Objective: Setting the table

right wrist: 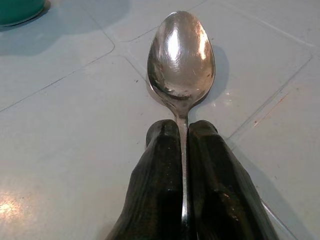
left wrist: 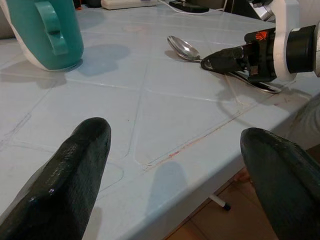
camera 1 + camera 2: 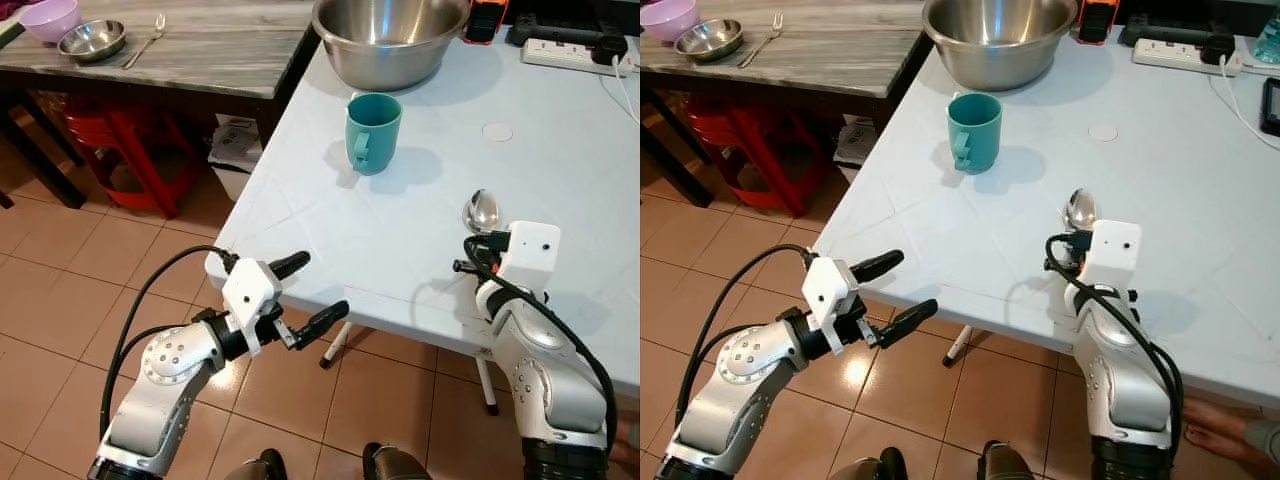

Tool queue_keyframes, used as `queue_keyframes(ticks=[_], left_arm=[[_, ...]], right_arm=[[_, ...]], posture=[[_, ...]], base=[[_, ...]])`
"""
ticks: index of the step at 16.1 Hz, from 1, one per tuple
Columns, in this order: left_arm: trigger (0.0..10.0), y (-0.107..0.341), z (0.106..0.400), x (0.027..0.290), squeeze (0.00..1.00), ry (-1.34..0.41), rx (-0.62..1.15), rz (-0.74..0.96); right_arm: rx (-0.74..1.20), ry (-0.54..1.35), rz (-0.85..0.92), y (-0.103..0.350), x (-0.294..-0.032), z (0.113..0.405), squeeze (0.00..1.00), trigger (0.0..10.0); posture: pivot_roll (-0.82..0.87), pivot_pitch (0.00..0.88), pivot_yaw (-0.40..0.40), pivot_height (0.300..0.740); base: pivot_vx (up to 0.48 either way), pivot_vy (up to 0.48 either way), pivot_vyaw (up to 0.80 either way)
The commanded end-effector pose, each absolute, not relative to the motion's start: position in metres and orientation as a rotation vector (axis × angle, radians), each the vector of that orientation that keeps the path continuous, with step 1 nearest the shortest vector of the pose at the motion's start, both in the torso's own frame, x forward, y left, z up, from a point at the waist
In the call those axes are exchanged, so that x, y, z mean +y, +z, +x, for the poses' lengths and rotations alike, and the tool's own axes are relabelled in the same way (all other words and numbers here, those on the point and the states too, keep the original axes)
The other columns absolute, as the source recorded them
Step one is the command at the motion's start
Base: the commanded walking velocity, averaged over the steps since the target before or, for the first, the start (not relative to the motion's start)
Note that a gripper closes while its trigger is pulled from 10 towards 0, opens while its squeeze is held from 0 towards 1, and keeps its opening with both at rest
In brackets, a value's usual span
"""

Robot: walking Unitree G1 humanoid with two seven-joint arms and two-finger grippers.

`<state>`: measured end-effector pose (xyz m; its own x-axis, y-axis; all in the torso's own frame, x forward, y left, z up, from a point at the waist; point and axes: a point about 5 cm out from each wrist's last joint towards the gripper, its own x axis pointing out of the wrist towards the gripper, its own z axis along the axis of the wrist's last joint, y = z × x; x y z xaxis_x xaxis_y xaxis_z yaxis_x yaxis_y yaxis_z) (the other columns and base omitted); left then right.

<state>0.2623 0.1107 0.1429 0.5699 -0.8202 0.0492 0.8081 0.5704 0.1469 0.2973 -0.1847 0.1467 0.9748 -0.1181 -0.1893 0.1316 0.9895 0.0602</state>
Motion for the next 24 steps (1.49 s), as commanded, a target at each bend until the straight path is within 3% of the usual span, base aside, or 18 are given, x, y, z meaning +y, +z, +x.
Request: queue_keyframes(ticks=[1, 6, 14, 15, 16, 17, 21, 24], left_arm=[[10.0, 0.144, 0.261, 0.111, 0.00, -0.969, -0.115, 0.137], [10.0, 0.144, 0.261, 0.113, 0.00, -0.955, -0.119, 0.148], [10.0, 0.167, 0.302, 0.147, 0.00, -0.475, -0.197, 0.006], [10.0, 0.167, 0.305, 0.149, 0.00, -0.430, -0.197, 0.009], [10.0, 0.166, 0.306, 0.150, 0.00, -0.400, -0.195, 0.011], [10.0, 0.166, 0.307, 0.150, 0.00, -0.385, -0.195, 0.007], [10.0, 0.164, 0.307, 0.145, 0.00, -0.377, -0.195, -0.004], [10.0, 0.163, 0.311, 0.150, 0.00, -0.333, -0.184, -0.056]], right_arm=[[0.407, -0.078, 0.114, 0.103, -0.174, 0.287, 0.00, 0.0], [0.345, -0.075, 0.058, 0.118, -0.171, 0.293, 0.00, 0.0], [-0.027, -0.079, 0.026, 0.183, -0.159, 0.305, 0.00, 0.0], [-0.067, -0.070, 0.022, 0.188, -0.157, 0.305, 0.00, 1.5], [-0.088, -0.068, 0.018, 0.190, -0.155, 0.305, 0.00, 4.1], [-0.103, -0.069, 0.013, 0.192, -0.154, 0.304, 0.00, 10.0], [-0.153, -0.084, -0.001, 0.194, -0.154, 0.304, 0.00, 10.0], [-0.153, -0.090, 0.005, 0.192, -0.154, 0.305, 0.00, 10.0]], posture=[[-0.17, 0.244, 0.094, 0.740], [-0.17, 0.239, 0.096, 0.740], [-0.16, 0.220, 0.087, 0.740], [-0.16, 0.218, 0.085, 0.740], [-0.16, 0.218, 0.085, 0.740], [-0.16, 0.218, 0.085, 0.740], [-0.15, 0.202, 0.078, 0.740], [-0.16, 0.199, 0.079, 0.740]], base=[[0.000, 0.000, 0.00], [0.000, 0.000, 0.00], [0.000, 0.000, 0.00], [0.000, 0.000, 0.00], [0.000, 0.000, 0.00], [0.000, 0.000, 0.00], [0.000, 0.000, 0.00], [0.000, 0.184, -0.70]])
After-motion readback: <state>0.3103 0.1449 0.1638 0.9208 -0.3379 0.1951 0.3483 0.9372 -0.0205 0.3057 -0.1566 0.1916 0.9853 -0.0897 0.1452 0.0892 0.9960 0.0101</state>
